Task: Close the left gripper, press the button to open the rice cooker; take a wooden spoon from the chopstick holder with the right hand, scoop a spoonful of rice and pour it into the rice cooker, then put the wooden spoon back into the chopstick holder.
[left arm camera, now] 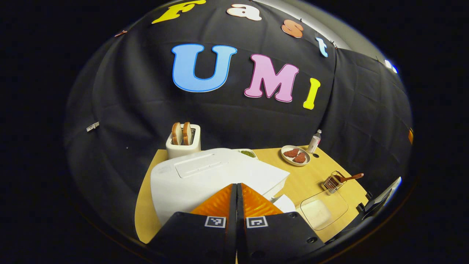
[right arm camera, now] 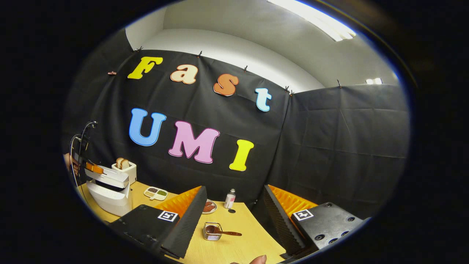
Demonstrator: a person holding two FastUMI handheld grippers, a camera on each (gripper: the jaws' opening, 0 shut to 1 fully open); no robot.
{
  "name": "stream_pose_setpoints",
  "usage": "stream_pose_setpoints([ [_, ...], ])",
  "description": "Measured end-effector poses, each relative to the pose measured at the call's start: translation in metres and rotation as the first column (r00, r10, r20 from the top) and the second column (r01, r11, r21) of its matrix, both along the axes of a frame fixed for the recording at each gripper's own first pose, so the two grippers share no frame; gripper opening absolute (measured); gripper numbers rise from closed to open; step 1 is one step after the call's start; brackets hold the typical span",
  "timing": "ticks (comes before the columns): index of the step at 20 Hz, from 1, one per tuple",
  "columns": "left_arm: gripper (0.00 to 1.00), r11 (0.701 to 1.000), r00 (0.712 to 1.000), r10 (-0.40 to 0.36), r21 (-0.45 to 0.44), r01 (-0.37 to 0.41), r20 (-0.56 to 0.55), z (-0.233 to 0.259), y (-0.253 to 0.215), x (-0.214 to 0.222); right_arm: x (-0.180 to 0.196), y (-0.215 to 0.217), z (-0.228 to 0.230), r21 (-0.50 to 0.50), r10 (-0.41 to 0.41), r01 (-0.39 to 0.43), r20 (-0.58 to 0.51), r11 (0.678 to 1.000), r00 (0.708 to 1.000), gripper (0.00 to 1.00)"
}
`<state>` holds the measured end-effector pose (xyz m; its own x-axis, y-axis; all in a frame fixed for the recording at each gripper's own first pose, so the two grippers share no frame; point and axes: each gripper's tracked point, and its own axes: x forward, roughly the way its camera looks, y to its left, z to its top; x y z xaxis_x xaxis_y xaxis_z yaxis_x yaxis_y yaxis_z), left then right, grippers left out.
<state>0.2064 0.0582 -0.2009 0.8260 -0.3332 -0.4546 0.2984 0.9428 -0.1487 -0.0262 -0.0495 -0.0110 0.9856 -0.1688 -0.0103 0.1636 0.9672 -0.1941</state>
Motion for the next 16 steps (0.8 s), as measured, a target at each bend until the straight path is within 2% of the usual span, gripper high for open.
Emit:
stream_pose_setpoints([
  [3,0.06,0.998,0.991,0.051,0.029,-0.055,0.121,0.027,0.007,0.005,-0.006,0.002,-0.001,0.004,0.001,-0.001,-0.004,1.000,1.000,0.97],
  [6,0.06,0.993,0.960,0.099,0.029,-0.111,0.262,0.069,0.014,0.002,-0.013,-0.001,-0.001,0.008,-0.006,0.006,-0.004,1.000,1.000,0.97],
  [12,0.09,0.989,0.926,0.137,0.001,-0.146,0.353,0.113,0.019,-0.027,-0.022,0.001,-0.004,0.021,-0.005,0.005,-0.012,1.000,1.000,0.97],
  [13,0.17,0.990,0.921,0.139,-0.016,-0.143,0.364,0.119,0.017,-0.036,-0.024,0.002,-0.005,0.025,-0.001,0.002,-0.015,1.000,1.000,0.97],
  [14,0.32,0.990,0.917,0.140,-0.027,-0.140,0.374,0.125,0.016,-0.044,-0.025,0.003,-0.007,0.031,0.003,-0.003,-0.020,1.000,1.000,0.97],
  [15,0.63,0.989,0.912,0.143,-0.031,-0.142,0.385,0.130,0.017,-0.052,-0.026,0.005,-0.010,0.037,0.010,-0.009,-0.026,0.999,1.000,0.97],
  [16,0.74,0.988,0.907,0.149,-0.031,-0.149,0.394,0.135,0.019,-0.060,-0.026,0.006,-0.015,0.042,0.014,-0.013,-0.035,0.999,0.999,0.97],
])
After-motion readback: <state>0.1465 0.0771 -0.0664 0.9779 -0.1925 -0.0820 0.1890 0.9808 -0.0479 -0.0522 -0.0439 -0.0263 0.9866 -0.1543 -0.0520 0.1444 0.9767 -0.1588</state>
